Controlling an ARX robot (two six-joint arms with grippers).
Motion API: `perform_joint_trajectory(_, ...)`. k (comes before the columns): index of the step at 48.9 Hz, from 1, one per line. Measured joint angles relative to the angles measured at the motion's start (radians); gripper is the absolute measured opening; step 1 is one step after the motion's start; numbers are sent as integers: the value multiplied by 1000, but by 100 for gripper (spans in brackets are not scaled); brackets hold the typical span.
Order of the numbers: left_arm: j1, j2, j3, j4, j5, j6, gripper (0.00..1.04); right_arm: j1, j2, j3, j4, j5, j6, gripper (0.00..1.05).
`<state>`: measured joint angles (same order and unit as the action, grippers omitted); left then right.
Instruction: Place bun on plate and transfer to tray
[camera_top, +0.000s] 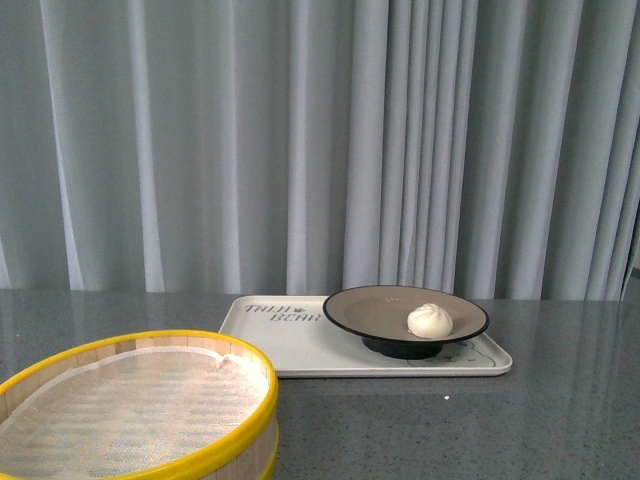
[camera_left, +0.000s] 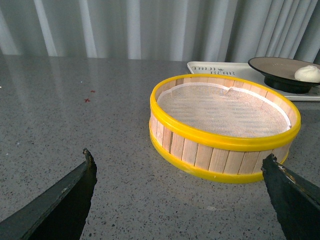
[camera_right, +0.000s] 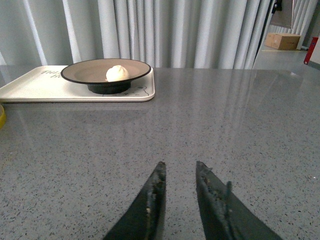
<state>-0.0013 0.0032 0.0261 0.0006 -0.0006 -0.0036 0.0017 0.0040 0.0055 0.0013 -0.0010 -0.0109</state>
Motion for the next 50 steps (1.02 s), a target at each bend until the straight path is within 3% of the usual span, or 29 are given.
perform_joint_trajectory(17,0,0,0,0,0,0,98,0,0,0,0,0,0,72)
perform_joint_trajectory(23,0,0,0,0,0,0,98,0,0,0,0,0,0,97)
perform_joint_trajectory(50,0,0,0,0,0,0,98,0,0,0,0,0,0,96)
